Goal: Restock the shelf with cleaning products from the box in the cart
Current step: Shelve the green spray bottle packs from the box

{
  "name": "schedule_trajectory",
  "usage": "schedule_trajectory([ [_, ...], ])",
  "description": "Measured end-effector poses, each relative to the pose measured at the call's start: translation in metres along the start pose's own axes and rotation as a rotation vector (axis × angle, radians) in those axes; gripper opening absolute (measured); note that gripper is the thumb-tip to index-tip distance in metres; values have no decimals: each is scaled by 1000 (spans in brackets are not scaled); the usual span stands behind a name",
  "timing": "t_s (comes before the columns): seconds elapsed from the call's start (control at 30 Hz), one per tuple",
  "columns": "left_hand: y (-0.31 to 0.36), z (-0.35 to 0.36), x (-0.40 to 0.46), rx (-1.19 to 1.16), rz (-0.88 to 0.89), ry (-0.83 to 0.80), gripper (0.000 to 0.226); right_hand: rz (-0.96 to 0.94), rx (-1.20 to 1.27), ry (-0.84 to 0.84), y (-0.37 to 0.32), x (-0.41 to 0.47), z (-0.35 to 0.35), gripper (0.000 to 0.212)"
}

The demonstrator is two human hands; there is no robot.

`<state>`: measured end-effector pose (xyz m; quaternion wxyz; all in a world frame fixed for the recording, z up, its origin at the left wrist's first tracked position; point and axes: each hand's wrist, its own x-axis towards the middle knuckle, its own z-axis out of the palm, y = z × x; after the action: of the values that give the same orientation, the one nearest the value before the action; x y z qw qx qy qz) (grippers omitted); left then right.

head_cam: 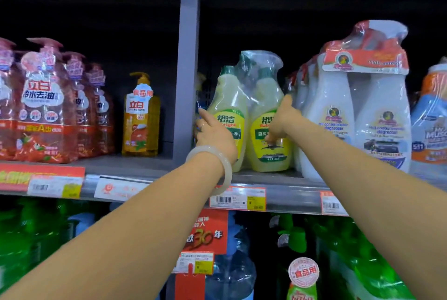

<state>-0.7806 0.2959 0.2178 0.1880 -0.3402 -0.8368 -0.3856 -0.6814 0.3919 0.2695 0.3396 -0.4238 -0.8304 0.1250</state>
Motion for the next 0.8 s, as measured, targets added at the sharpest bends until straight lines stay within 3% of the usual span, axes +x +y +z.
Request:
schedule_trajectory([
  [0.1,-3,-4,9,23,10,-163,120,50,13,52,-3,-5,9,122],
  [0.23,0,-3,16,36,2,-225,131,41,-33,86,0,-7,15,126],
  [0.53,-12,18,31,-107,31,-207,124,-12,-86,229,3,-10,32,103],
  [0.67,-16,23,36,-186,24,-192,116,-46,-264,255,2,-8,37,88],
  [0.8,-15,22,35,-255,12,-199,116,-27,-284,250,2,-11,39,87],
])
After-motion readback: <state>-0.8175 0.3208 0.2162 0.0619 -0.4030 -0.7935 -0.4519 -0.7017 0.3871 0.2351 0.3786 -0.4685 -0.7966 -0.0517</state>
